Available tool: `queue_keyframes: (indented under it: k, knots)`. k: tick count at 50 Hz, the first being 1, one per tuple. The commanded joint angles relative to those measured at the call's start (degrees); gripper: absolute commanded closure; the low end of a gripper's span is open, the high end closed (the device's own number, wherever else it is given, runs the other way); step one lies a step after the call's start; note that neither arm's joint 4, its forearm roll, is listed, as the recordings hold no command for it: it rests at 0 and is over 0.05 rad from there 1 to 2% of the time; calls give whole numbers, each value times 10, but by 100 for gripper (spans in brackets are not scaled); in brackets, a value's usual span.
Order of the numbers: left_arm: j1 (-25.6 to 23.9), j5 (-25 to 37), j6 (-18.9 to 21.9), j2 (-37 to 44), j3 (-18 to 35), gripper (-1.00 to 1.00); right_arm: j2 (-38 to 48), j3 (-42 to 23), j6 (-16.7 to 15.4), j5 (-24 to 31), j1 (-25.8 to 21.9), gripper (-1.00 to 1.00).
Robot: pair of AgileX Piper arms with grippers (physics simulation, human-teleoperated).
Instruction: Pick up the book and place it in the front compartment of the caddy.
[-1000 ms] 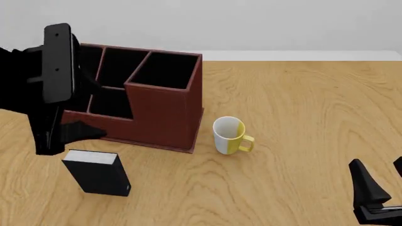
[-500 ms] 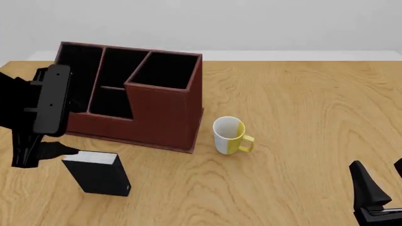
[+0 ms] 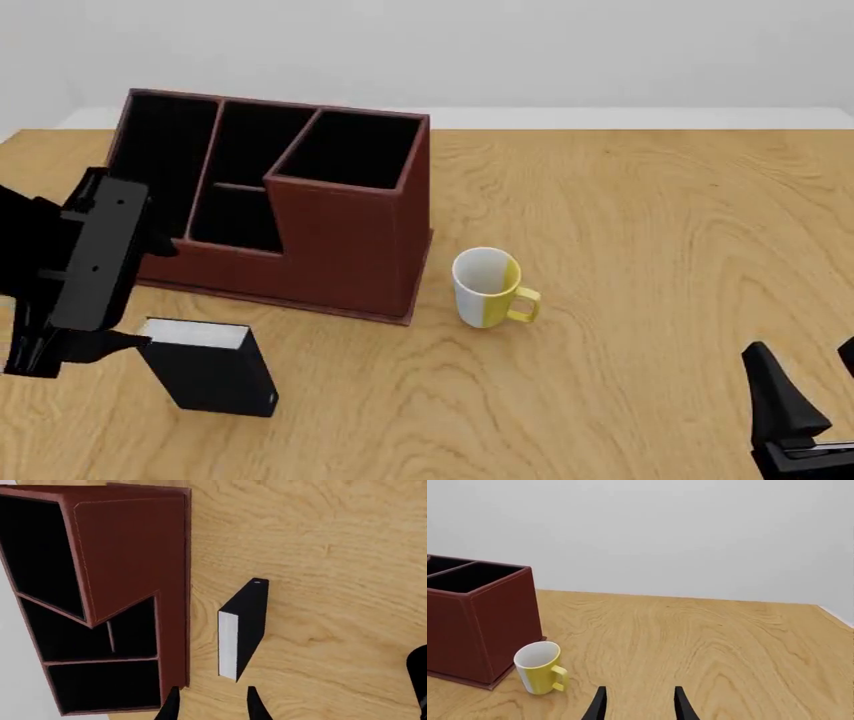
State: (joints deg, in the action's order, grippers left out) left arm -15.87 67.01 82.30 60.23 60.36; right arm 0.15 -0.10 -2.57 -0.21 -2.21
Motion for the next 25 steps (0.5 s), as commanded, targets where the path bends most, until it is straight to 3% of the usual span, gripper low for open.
queue_keyframes:
  k: [1,25]
  knots:
    - [-17,-43,13,6,-35,-100,2,0,-2,-1,1,-100]
    - [-43,-144,-9,50,-119,-100,10,1,-7,-5,-4,-100]
